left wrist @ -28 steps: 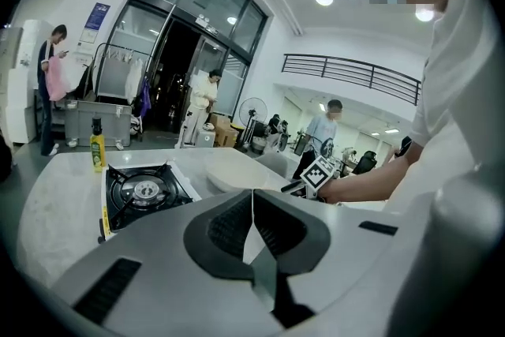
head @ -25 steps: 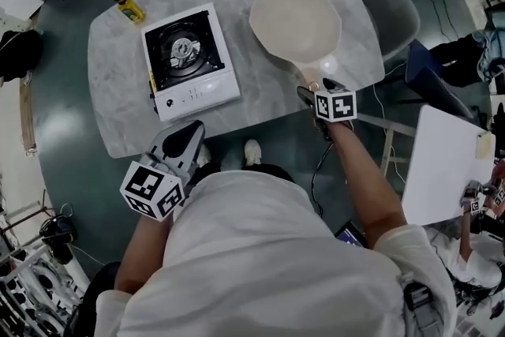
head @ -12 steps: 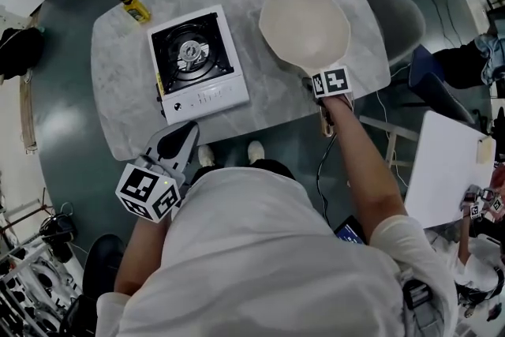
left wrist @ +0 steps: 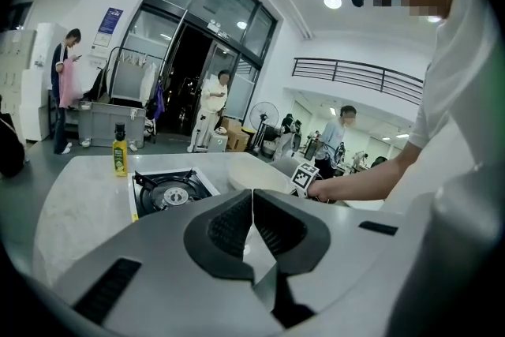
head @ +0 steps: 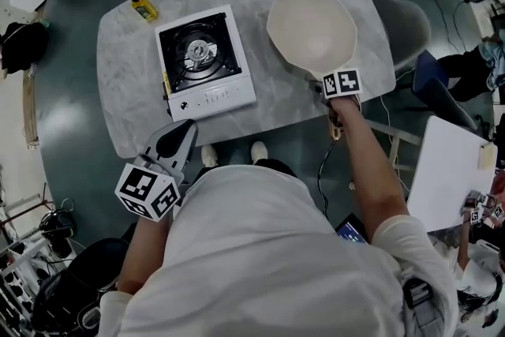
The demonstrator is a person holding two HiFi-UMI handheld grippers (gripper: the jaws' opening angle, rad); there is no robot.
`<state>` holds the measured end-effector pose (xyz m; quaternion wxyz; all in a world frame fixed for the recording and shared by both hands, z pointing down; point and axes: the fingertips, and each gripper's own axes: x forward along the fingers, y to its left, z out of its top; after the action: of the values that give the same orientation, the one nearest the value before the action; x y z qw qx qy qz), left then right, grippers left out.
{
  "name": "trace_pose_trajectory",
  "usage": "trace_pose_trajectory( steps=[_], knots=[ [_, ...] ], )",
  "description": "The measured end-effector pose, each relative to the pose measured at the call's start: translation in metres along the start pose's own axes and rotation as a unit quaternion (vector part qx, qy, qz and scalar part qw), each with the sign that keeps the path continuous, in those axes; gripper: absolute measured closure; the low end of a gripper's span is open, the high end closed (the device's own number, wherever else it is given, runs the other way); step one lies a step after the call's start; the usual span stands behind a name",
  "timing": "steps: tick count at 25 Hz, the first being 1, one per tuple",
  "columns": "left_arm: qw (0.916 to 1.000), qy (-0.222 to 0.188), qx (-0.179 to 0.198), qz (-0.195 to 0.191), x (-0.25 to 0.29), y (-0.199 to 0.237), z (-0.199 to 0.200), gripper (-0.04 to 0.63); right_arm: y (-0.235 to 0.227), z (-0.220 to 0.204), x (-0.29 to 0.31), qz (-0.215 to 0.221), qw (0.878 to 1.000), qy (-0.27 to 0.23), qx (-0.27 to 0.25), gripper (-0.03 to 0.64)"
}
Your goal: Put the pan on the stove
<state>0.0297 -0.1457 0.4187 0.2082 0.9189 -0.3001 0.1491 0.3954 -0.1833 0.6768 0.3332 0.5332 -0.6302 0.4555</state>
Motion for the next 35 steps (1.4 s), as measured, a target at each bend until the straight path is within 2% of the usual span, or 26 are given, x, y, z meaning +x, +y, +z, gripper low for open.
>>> trace_pose_trajectory(
  steps=[12, 16, 25, 35],
  knots=[
    [0.9999, -0.009, -0.005, 0.000, -0.004, 0.005, 0.004, 0.577, 0.006, -0.009, -0.008, 0.020, 0.999, -0.011, 0.040, 0.360],
    [0.9999, -0.012, -0.006, 0.002, -0.006, 0.009, 0.005, 0.577, 0.009, -0.016, -0.013, 0.021, 0.999, -0.008, 0.040, 0.360],
    [0.9998, -0.020, -0.009, -0.003, -0.004, 0.016, 0.008, 0.577, 0.021, -0.008, -0.045, 0.024, 1.000, -0.006, -0.004, 0.360],
    [0.9992, -0.035, -0.016, -0.007, -0.013, 0.025, 0.007, 0.577, 0.073, 0.023, -0.089, 0.055, 0.996, -0.003, -0.068, 0.360]
  ],
)
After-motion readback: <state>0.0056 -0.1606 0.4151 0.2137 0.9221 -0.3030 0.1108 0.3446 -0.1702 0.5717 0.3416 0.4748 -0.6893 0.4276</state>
